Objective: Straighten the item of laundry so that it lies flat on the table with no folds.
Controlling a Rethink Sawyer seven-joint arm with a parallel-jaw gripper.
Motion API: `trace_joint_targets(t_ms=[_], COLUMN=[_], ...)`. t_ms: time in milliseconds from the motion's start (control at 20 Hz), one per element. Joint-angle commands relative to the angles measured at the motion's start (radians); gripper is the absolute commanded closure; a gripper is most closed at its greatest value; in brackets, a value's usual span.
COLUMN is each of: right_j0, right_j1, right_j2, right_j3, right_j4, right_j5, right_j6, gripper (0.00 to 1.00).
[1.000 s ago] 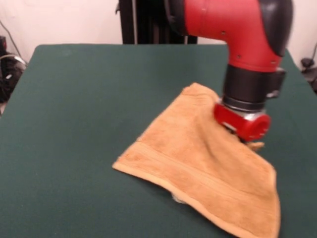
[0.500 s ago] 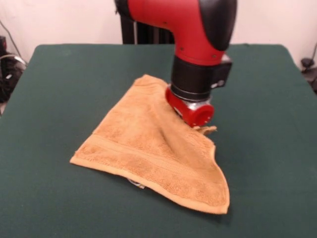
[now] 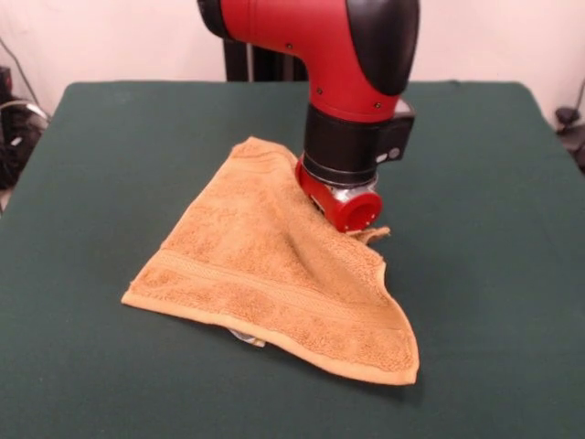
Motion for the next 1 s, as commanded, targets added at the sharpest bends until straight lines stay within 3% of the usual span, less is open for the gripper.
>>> trace_joint_targets(t_ms=[50,100,150,750,1000], right_j0=[-0.001,0.011,0.043,0.047,0.024], right_j1=[0.07,0.073,0.085,0.105,0.122], right_j2=[0.123,0.113,0.072,0.176,0.281], right_j3=[0.099,0.097,0.074,0.15,0.208], right_j4=[-0.035,-0.036,-0.049,0.056,0.144], right_j5=[0.012,0.002,0.004,-0.109,-0.14], right_j6=[0.036,0.045,0.048,0.183,0.25], gripper=[0.0,0.0,1.0,1.0,1.0])
